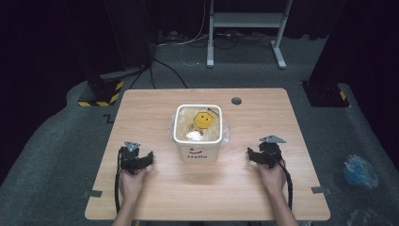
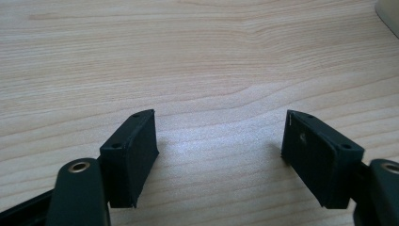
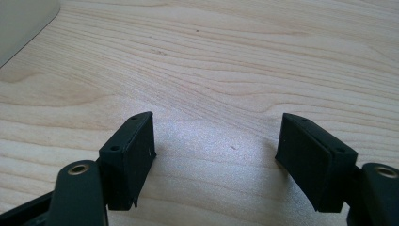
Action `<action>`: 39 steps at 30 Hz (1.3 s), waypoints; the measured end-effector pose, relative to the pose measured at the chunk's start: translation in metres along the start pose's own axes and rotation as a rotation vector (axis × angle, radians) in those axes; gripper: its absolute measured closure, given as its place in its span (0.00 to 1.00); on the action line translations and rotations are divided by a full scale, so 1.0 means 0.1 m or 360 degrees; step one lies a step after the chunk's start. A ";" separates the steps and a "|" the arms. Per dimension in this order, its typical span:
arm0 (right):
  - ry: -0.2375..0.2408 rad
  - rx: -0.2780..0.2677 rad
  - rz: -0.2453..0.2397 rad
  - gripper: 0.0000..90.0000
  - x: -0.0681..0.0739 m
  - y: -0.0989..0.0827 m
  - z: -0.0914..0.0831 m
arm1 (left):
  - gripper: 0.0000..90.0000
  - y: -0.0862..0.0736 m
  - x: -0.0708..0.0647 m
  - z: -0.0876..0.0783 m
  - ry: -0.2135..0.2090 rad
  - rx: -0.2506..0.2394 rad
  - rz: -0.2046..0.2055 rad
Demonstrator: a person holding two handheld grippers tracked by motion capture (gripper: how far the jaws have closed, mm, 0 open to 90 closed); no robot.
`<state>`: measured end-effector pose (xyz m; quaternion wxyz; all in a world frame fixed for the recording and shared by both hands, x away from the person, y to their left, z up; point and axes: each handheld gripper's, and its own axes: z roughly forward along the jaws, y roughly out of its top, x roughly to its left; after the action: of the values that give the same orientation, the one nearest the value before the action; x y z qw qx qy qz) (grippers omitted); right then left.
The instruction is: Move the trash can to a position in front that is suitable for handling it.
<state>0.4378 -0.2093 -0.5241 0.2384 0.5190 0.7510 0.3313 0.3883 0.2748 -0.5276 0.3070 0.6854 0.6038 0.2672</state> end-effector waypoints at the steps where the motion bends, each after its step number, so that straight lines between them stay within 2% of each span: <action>1: -0.0002 0.0001 0.0005 0.31 0.00 0.00 0.00 | 0.29 0.00 0.00 0.00 0.0002 -0.0002 -0.0003; 6: -0.0005 0.0000 0.0009 0.31 0.01 0.00 0.00 | 0.28 0.00 -0.02 0.00 0.0004 0.0009 0.0004; 11: -0.0015 0.0002 0.0025 0.31 0.02 0.00 0.00 | 0.26 0.03 -0.04 0.03 -0.0016 -0.0003 -0.0041; 14: -0.0027 0.0008 0.0053 0.30 0.05 0.03 0.03 | 0.25 0.06 -0.08 0.06 -0.0051 -0.0008 -0.0081; 17: 0.0007 0.0002 0.0054 0.30 0.11 0.06 0.06 | 0.23 0.12 -0.15 0.09 -0.0077 0.0005 -0.0083; 24: 0.0086 -0.0009 0.0037 0.30 0.31 0.14 0.14 | 0.21 0.25 -0.32 0.15 -0.0153 -0.0021 -0.0094; 25: 0.0096 -0.0010 0.0032 0.31 0.33 0.14 0.15 | 0.22 0.26 -0.35 0.16 -0.0166 -0.0041 -0.0098; 33: 0.0152 -0.0031 0.0023 0.31 0.48 0.18 0.19 | 0.21 0.34 -0.51 0.25 -0.0249 -0.0028 -0.0118; 36: 0.0174 -0.0030 0.0013 0.31 0.53 0.19 0.20 | 0.21 0.37 -0.56 0.26 -0.0272 -0.0031 -0.0105; 39: 0.0192 -0.0033 0.0011 0.31 0.58 0.20 0.21 | 0.21 0.38 -0.60 0.26 -0.0292 -0.0063 -0.0107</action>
<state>0.4443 -0.1446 -0.5241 0.1970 0.4982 0.7587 0.3706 0.4251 0.2095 -0.5162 0.3834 0.6801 0.5904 0.2046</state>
